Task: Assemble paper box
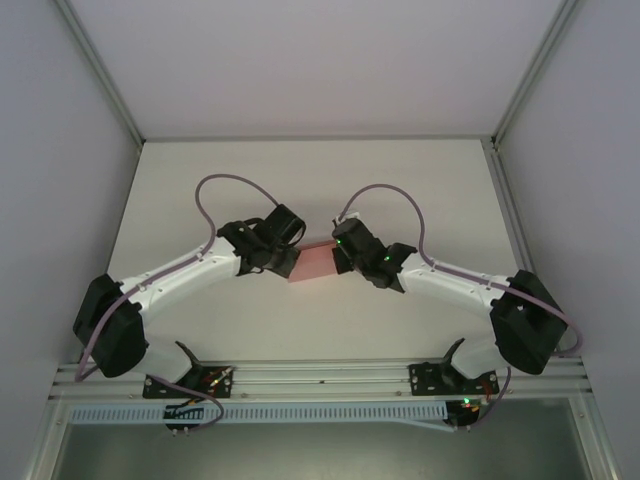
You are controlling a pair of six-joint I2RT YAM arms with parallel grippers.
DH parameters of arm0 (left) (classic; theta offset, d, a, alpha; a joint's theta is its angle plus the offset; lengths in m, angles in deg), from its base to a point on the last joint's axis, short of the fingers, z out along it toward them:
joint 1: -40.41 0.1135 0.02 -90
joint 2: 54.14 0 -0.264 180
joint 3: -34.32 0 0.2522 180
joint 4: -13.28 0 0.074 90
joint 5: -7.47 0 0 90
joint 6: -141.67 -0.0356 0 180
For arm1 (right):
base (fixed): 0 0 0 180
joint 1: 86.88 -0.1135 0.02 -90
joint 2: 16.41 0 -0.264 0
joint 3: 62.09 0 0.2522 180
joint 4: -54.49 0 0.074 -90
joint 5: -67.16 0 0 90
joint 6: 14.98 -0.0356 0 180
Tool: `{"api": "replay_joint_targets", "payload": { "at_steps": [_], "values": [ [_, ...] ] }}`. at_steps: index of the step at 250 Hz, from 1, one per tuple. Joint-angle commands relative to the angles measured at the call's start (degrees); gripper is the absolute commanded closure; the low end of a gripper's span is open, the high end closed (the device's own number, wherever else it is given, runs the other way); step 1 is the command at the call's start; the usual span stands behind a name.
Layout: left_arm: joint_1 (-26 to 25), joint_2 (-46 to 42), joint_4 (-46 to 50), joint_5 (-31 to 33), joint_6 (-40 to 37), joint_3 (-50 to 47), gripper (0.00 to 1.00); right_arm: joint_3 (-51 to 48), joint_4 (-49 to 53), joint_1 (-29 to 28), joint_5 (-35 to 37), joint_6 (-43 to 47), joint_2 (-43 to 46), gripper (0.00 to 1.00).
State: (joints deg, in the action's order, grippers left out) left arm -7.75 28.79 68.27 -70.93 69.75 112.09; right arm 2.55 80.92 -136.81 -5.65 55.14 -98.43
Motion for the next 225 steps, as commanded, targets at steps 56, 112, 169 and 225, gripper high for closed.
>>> {"api": "replay_joint_targets", "payload": {
  "at_steps": [56, 112, 169, 225],
  "values": [
    [-2.26, 1.95, -6.34, -4.20, 6.76, -1.87, 1.00, -1.47, 7.64, -0.92, -3.50, -1.32, -2.43, 0.96],
    [-5.13, 2.09, -11.44, -0.45, 11.50, -8.93, 1.00, -3.57, 4.49, -0.87, -4.36, -2.64, -0.84, 0.96],
    [-4.44, -1.13, -15.36, -4.33, 17.06, -7.93, 1.00, -3.17, 4.38, -1.00, -5.33, -3.48, -1.36, 0.96],
    [-3.44, -0.62, -11.46, -3.05, 17.30, -5.43, 1.00, -3.58, 4.04, -1.03, -4.79, -3.50, -0.95, 0.96]
  ]
}}
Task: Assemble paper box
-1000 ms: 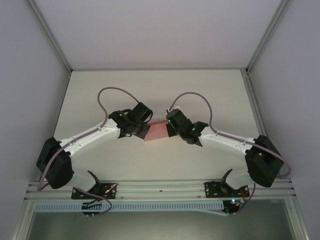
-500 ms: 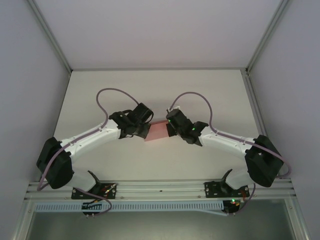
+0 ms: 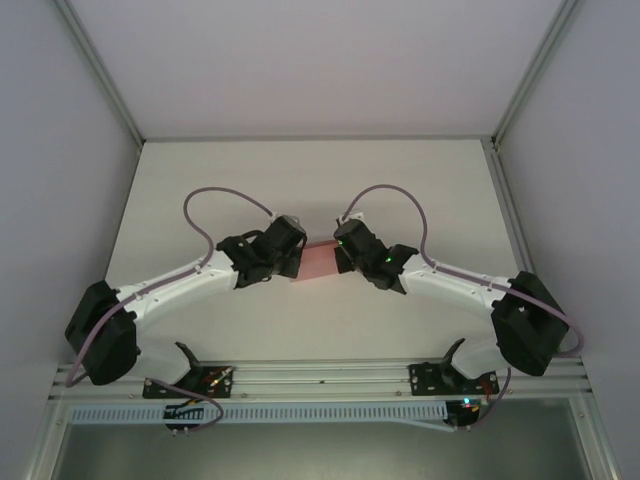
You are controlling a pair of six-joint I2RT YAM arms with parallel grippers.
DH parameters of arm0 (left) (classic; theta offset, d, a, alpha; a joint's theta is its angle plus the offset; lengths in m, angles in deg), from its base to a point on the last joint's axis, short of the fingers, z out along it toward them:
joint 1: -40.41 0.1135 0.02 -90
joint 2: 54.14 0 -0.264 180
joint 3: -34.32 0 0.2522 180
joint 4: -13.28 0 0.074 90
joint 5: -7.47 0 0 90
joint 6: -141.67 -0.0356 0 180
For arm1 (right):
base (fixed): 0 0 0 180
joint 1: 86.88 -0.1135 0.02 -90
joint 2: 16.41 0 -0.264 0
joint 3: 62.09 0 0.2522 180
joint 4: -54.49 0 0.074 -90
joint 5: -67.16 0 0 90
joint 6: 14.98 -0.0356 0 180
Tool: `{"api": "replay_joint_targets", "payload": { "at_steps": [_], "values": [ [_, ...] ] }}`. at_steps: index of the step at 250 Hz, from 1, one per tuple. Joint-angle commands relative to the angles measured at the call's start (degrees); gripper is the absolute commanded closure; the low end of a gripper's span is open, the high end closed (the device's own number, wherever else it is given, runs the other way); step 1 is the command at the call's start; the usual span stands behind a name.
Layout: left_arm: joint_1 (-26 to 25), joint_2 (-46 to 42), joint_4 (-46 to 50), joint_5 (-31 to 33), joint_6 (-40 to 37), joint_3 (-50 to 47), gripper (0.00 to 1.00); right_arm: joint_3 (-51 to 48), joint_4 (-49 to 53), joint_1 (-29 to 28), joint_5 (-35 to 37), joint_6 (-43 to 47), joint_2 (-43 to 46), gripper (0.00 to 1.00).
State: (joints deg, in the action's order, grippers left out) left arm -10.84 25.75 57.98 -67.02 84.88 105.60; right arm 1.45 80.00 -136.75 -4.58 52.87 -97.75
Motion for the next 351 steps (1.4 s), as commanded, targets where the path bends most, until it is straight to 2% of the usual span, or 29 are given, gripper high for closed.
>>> {"api": "replay_joint_targets", "payload": {
  "at_steps": [1, 45, 95, 127, 159, 188, 229, 277, 320, 351],
  "values": [
    [-0.31, 2.48, -1.16, -7.01, 2.15, 1.00, 1.00, -2.49, 4.91, -1.06, -5.87, -1.23, -1.63, 0.96],
    [1.23, 4.92, -1.56, -7.25, 7.26, -0.09, 1.00, -2.45, 4.78, -1.02, -6.23, -1.49, -2.60, 0.96],
    [3.14, 2.30, -3.89, -11.53, 7.49, 2.07, 1.00, -2.72, 4.95, -1.02, -5.73, -1.14, -1.70, 0.96],
    [3.51, 1.24, -1.89, -8.65, 6.95, 1.86, 1.00, -3.37, 4.20, -1.02, -5.30, -1.14, -1.36, 0.96],
    [4.70, 1.35, -3.07, -12.69, 8.07, 1.33, 1.00, -2.90, 4.28, -1.07, -5.96, -1.05, -2.54, 0.96],
    [5.43, 0.82, -3.20, -13.65, 8.00, 2.61, 1.00, -2.68, 4.87, -1.03, -5.71, -0.98, -2.60, 0.96],
    [5.81, 0.61, 0.12, -11.07, 8.03, 4.80, 1.00, -3.72, 4.61, -0.98, -5.01, -0.71, -1.34, 0.96],
    [6.09, 2.47, 0.67, -11.08, 6.46, 4.54, 1.00, -3.40, 4.72, -1.04, -5.41, -0.61, -2.23, 0.96],
    [6.19, 2.98, 1.66, -10.31, 8.18, 2.21, 1.00, -3.64, 4.53, -1.03, -5.02, -0.53, -2.25, 0.96],
    [5.28, 1.16, 0.67, -7.77, 4.74, -2.70, 1.00, -4.23, 4.09, -1.02, -4.84, -0.22, -1.83, 0.96]
  ]
}}
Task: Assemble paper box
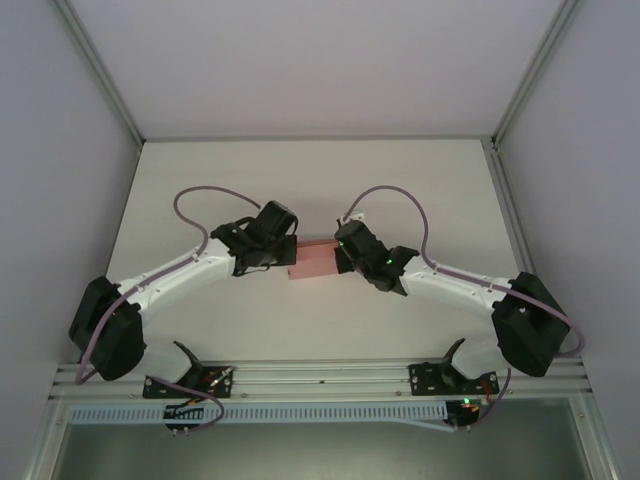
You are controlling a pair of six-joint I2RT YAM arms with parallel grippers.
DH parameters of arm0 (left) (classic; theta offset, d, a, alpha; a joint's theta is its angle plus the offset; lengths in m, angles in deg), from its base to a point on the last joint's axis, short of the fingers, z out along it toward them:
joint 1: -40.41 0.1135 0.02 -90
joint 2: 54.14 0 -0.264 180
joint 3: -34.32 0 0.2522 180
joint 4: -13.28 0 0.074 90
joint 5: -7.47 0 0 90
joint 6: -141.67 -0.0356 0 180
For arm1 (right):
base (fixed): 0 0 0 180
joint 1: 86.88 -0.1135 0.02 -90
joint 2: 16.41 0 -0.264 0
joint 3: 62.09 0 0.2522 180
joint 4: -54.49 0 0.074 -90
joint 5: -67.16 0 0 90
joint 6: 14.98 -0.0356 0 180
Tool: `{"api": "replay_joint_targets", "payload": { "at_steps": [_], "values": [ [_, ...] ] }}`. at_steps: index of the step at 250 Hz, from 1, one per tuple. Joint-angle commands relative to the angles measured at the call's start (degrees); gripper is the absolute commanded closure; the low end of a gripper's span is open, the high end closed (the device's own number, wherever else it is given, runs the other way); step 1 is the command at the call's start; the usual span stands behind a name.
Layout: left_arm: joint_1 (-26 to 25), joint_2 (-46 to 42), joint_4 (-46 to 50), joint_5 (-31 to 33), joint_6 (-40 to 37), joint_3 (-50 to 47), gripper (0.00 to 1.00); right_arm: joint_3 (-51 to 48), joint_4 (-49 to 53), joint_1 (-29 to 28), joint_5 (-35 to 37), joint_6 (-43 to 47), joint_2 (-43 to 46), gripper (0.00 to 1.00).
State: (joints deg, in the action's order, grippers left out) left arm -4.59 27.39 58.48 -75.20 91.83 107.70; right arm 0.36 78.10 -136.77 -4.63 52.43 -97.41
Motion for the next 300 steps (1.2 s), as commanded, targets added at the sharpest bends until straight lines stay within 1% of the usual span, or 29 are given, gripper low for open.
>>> {"api": "replay_joint_targets", "payload": {
  "at_steps": [1, 16, 33, 55, 75, 86, 100, 119, 142, 160, 178, 192, 219, 242, 253, 265, 280, 297, 300],
  "values": [
    [-1.02, -0.54, 0.18, 0.44, -2.38, -5.00, 1.00, -3.19, 5.98, -1.00, -4.83, 0.24, -2.17, 0.96],
    [-1.48, -1.17, -0.19, 1.21, -4.71, -7.56, 1.00, -3.64, 5.63, -1.00, -4.38, 0.50, -2.07, 0.96],
    [-2.03, -1.34, 1.72, 2.40, -6.54, -8.66, 1.00, -3.70, 5.86, -1.01, -4.16, 0.62, -2.36, 0.96],
    [-3.67, -1.87, 4.62, 7.50, -8.61, -8.31, 1.00, -3.51, 6.15, -1.01, -4.07, 0.72, -2.68, 0.96],
    [-3.82, -1.83, 5.10, 8.21, -9.76, -7.66, 1.00, -3.28, 5.98, -1.01, -4.40, 0.70, -2.94, 0.96],
    [-4.19, -1.68, 4.28, 7.58, -10.03, -7.69, 1.00, -2.95, 6.14, -1.00, -4.44, 0.56, -3.03, 0.96],
    [-5.26, -1.23, 3.44, 7.64, -9.11, -8.43, 1.00, -2.94, 6.00, -1.08, -4.29, 0.31, -2.97, 0.96],
    [-6.14, -1.35, -1.11, 6.76, -6.89, -10.86, 1.00, -3.40, 5.29, -1.10, -3.89, -0.17, -2.74, 0.96],
    [-7.22, -1.88, -4.11, 5.75, -4.31, -13.28, 1.00, -3.87, 4.03, -1.10, -4.77, -0.79, -2.59, 0.96],
    [-8.67, -2.11, -5.69, 5.64, -4.47, -13.16, 1.00, -3.76, 3.51, -1.17, -5.73, -0.94, -3.22, 0.96],
    [-9.87, -1.54, -5.72, 5.41, -4.78, -11.07, 1.00, -2.93, 4.23, -1.35, -5.59, -0.99, -4.14, 0.96],
    [-10.57, -0.99, -4.35, 6.74, -4.74, -9.52, 1.00, -2.23, 5.37, -1.61, -4.74, -0.97, -4.59, 0.96],
    [-11.06, -0.98, -4.53, 9.13, -4.57, -11.86, 1.00, -2.87, 4.26, -1.77, -4.81, -0.79, -3.92, 0.95],
    [-10.95, -0.95, -4.98, 9.90, -4.25, -13.38, 1.00, -3.14, 3.12, -1.70, -6.25, -0.61, -2.59, 0.86],
    [-10.91, -0.59, -4.98, 10.56, -3.74, -13.65, 1.00, -2.69, 3.29, -1.71, -6.93, -0.45, -1.67, 0.79],
    [-10.93, -0.33, -4.92, 11.40, -3.43, -13.73, 1.00, -2.05, 3.60, -1.63, -6.89, -0.65, -0.33, 0.70],
    [-10.91, -0.05, -5.03, 11.83, -3.41, -13.66, 1.00, -1.29, 3.69, -1.46, -6.45, -0.97, 1.82, 0.52],
    [-10.95, 0.22, -4.99, 12.05, -3.59, -13.33, 1.00, -0.41, 3.54, -0.83, -6.60, -1.03, 4.42, 0.37],
    [-10.91, 0.30, -4.99, 12.02, -3.66, -13.22, 1.00, -0.23, 3.52, -0.64, -6.63, -1.05, 4.79, 0.33]
  ]
}}
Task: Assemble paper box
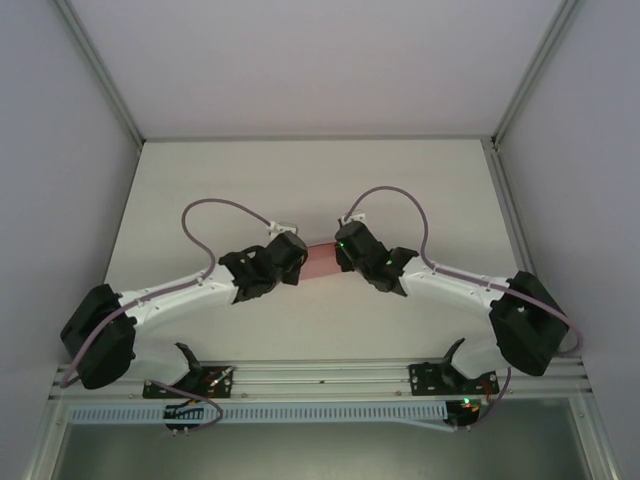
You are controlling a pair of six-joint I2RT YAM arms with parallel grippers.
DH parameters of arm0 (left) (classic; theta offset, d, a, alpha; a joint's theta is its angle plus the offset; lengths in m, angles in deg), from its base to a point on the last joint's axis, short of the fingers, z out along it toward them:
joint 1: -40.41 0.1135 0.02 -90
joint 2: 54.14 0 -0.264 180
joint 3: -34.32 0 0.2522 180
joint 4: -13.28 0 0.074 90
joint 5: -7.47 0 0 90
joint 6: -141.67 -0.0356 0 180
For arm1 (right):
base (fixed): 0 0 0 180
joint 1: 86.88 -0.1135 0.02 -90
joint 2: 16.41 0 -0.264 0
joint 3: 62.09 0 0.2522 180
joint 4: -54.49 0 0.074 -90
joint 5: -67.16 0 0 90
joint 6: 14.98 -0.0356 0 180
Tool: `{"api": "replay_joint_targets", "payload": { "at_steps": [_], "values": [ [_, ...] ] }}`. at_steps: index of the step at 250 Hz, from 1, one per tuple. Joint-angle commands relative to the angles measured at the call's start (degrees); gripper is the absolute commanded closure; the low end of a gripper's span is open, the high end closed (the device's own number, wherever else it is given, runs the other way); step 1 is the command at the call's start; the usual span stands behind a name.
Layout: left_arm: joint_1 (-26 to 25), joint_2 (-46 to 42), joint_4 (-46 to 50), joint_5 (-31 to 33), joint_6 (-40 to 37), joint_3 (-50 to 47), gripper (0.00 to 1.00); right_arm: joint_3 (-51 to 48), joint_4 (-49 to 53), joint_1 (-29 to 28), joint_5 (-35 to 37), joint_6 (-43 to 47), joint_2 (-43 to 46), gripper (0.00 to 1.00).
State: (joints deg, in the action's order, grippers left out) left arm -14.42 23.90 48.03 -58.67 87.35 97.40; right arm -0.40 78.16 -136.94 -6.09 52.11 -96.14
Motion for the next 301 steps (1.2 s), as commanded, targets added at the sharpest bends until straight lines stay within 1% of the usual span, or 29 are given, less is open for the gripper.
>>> {"api": "replay_joint_targets", "payload": {
  "at_steps": [1, 10, 27, 53, 71, 90, 107, 121, 145, 172, 183, 196, 212, 226, 244, 258, 273, 288, 301],
  "values": [
    [-1.07, 3.79, 5.51, -4.51, 0.76, -2.88, 1.00, 0.61, 3.41, -0.42, -5.20, -0.72, 3.70, 0.31],
    [-1.12, 3.83, 5.69, -4.30, 0.72, -2.70, 1.00, 1.13, 3.36, 0.19, -5.84, -0.81, 4.84, 0.21],
    [-1.06, 3.73, 6.15, -3.76, 0.68, -2.47, 1.00, 2.22, 3.32, 1.56, -7.71, -1.01, 6.53, 0.16],
    [-1.08, 3.52, 6.41, -2.85, 0.79, -2.26, 1.00, 3.12, 2.49, 4.42, -11.17, -3.42, 7.65, 0.15],
    [-1.13, 3.59, 6.32, -3.08, 0.44, -1.96, 1.00, 3.40, 2.20, 6.12, -11.79, -4.57, 7.48, 0.15],
    [-1.09, 3.46, 5.86, -3.11, 0.06, -1.88, 1.00, 3.73, 2.57, 7.69, -11.09, -6.15, 6.40, 0.17],
    [-1.07, 3.18, 5.51, -3.12, -0.58, -1.89, 1.00, 4.38, 4.62, 9.50, -10.90, -8.52, 4.49, 0.23],
    [-1.07, 2.93, 5.61, -3.09, -1.15, -1.78, 1.00, 4.55, 5.76, 10.76, -12.87, -9.07, 2.70, 0.29],
    [-1.07, 1.59, 5.33, -2.79, -2.41, -1.86, 1.00, 3.48, 6.14, 10.89, -14.81, -9.07, 0.33, 0.35],
    [-1.07, -0.50, 4.80, -2.93, -4.13, -1.88, 1.00, 1.03, 6.25, 10.86, -15.37, -10.58, -1.45, 0.43],
    [-1.09, -1.35, 4.89, -3.06, -4.48, -1.68, 0.95, -0.17, 5.96, 10.86, -15.27, -11.67, -1.67, 0.46],
    [-1.08, -2.55, 4.80, -3.29, -5.16, -1.29, 0.85, -1.46, 5.41, 10.89, -15.28, -12.92, -1.86, 0.51],
    [-1.08, -4.00, 5.31, -3.47, -6.05, -0.36, 0.70, -2.93, 4.04, 10.73, -16.25, -14.09, -1.67, 0.51],
    [-1.07, -5.17, 5.97, -3.90, -6.84, 0.55, 0.63, -3.85, 3.24, 10.54, -16.51, -14.72, -1.54, 0.51],
    [-0.90, -6.37, 7.42, -5.69, -7.95, 2.23, 0.50, -4.20, 3.61, 10.42, -15.86, -14.94, -1.25, 0.52],
    [-0.73, -7.39, 8.24, -6.98, -8.39, 3.26, 0.34, -4.32, 4.02, 10.37, -15.56, -14.89, -1.24, 0.52],
    [-0.01, -8.31, 8.66, -8.80, -8.65, 3.89, 0.21, -4.42, 4.30, 10.41, -15.52, -14.53, -1.55, 0.52],
    [1.45, -9.19, 8.76, -10.77, -7.40, 4.10, 0.01, -4.71, 4.34, 10.31, -15.81, -14.20, -1.90, 0.52],
    [4.16, -9.57, 8.10, -13.66, -5.34, 3.87, 0.00, -5.21, 3.73, 10.28, -15.89, -13.79, -2.19, 0.53]
  ]
}}
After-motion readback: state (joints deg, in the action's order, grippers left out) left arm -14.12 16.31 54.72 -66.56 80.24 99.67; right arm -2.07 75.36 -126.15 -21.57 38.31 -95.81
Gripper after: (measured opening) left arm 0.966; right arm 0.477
